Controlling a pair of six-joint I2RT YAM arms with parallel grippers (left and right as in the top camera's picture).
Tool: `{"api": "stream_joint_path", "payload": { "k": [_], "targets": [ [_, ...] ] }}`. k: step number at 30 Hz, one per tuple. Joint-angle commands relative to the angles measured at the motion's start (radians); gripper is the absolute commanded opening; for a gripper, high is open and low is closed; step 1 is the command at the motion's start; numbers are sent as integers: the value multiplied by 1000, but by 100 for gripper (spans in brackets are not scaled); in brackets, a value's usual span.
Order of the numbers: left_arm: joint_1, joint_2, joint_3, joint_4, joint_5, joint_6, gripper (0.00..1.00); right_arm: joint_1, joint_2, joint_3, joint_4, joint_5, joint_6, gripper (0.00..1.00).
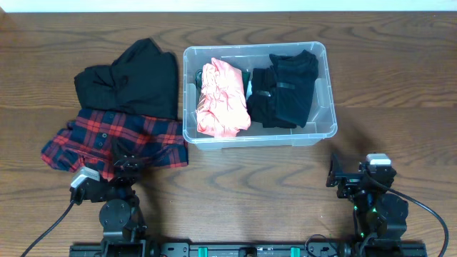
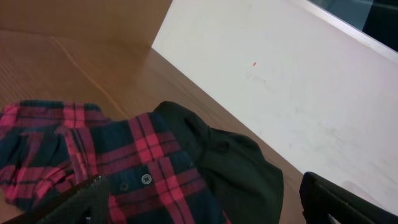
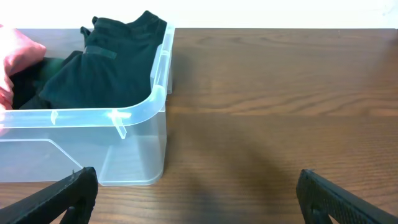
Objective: Pack container
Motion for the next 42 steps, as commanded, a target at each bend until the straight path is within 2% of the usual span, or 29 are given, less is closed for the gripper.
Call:
{"api": "stream_joint_path", "payload": {
  "k": [1, 27, 29, 30, 33, 35, 36, 38, 42],
  "targets": [
    [3, 0, -20, -33, -2, -1, 98, -8, -9, -6, 3, -1, -18, 99],
    [3, 0, -20, -33, -2, -1, 98, -8, -9, -6, 3, -1, -18, 99],
    [3, 0, -20, -28, 0, -36, 98, -8, -9, -6, 3, -1, -18, 99],
    [3, 0, -20, -34, 21, -76, 98, -8, -9, -6, 3, -1, -18, 99],
    [3, 14, -20, -24, 178, -99, 98, -8, -9, -6, 3, -1, -18, 99],
    [3, 17, -17, -11, 332, -102, 98, -8, -9, -6, 3, -1, -18, 99],
    [2, 18, -11, -34, 426, -92, 98, -8, -9, -6, 3, -1, -18, 99],
    [2, 24, 27, -135, 521, -69, 98, -8, -9, -6, 3, -1, -18, 99],
    [3, 79, 181, -315, 568, -59, 98, -8, -9, -6, 3, -1, -18, 99]
  ]
}}
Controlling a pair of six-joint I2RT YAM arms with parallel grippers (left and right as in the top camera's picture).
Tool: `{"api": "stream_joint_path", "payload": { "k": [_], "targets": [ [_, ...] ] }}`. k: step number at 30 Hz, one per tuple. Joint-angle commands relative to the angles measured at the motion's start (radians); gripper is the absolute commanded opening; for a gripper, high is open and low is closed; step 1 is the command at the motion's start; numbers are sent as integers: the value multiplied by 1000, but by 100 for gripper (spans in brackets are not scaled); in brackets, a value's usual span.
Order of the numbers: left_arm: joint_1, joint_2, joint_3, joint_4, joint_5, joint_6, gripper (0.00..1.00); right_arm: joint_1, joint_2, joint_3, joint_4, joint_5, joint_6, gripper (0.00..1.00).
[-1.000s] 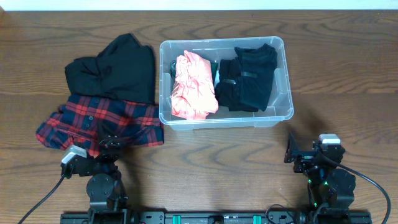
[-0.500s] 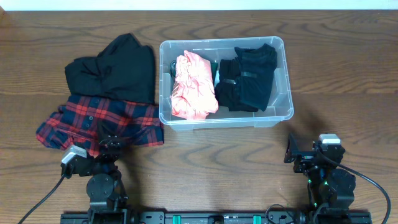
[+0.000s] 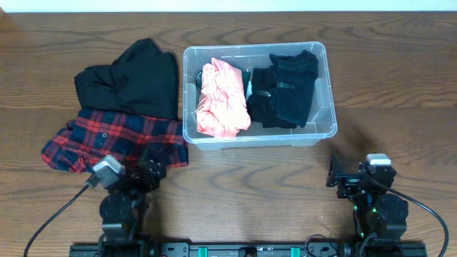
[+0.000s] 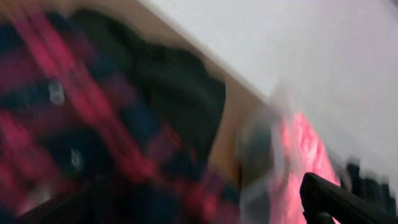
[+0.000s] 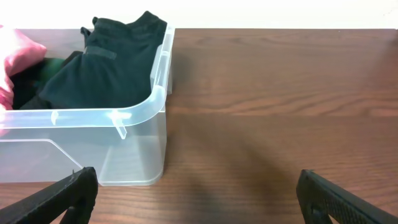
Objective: Pack container
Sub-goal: 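Grasp the red-and-black plaid shirt with the left gripper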
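A clear plastic container (image 3: 328,86) stands mid-table, holding a folded pink garment (image 3: 223,98) and a black garment (image 3: 284,89). To its left on the table lie a black garment (image 3: 132,80) and a red plaid shirt (image 3: 100,139). My left gripper (image 3: 148,171) sits at the shirt's near edge, open and holding nothing. Its wrist view is motion-blurred, showing the plaid shirt (image 4: 56,124) and the pink garment (image 4: 298,143). My right gripper (image 5: 196,205) is open near the front edge, right of the container (image 5: 124,124).
Bare wooden table (image 3: 400,93) lies right of the container and along the front between the two arms. A pale wall runs along the table's far edge.
My left gripper has moved to the right along the plaid shirt's near edge and now faces more toward the container, its view blurred. The right arm has not moved.
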Motion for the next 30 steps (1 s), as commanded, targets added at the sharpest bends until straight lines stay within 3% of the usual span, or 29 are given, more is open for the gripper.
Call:
{"api": "stream_joint_path", "payload": {
  "k": [1, 9, 12, 17, 24, 27, 30],
  "targets": [
    [3, 91, 177, -108, 125, 58, 98, -8, -7, -6, 3, -1, -18, 99],
    [3, 593, 764, -507, -80, 251, 98, -8, -7, -6, 3, -1, -18, 99],
    [3, 736, 904, -593, -167, 361, 98, -8, -7, -6, 3, -1, -18, 99],
    [85, 900, 958, -652, -176, 233, 98, -8, -7, -6, 3, -1, -18, 99],
    [479, 1149, 958, -678, 154, 206, 98, -8, -7, -6, 3, -1, -18, 99],
    [657, 1262, 957, -654, 325, 269, 98, -8, -7, -6, 3, -1, -18, 99],
    [776, 1377, 957, -639, 396, 291, 98, -8, -7, -6, 3, -1, -18, 99]
  ]
}}
